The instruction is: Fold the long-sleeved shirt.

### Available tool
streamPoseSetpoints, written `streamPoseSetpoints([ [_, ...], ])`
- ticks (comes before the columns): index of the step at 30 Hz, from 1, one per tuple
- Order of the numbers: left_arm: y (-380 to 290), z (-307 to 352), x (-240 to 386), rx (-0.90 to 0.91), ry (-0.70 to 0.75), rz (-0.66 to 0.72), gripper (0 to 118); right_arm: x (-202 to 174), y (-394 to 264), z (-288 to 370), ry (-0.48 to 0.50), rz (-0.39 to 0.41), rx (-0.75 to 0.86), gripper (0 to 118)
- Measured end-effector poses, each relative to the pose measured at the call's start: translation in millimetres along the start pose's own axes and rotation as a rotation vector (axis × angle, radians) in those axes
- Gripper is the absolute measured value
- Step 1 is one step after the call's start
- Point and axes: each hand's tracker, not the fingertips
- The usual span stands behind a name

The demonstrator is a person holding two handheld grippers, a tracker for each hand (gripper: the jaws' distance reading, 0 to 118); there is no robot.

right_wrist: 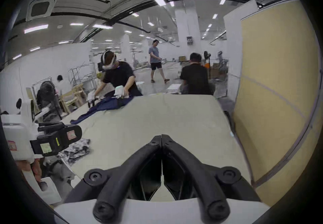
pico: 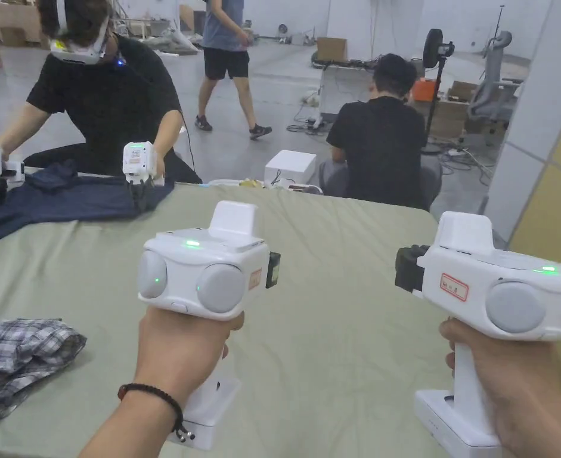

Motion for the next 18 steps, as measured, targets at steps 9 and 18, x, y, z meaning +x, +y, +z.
streamPoseSetpoints([
  [9, 12, 10, 13, 0.045, 0.033, 0.006, 118, -12, 14, 9, -0.044, 0.018, 0.019, 113],
  [18, 39, 27, 15, 0.084, 0.035, 0.036, 118, -6, 16, -9, -0.045, 0.040, 0.021, 115],
])
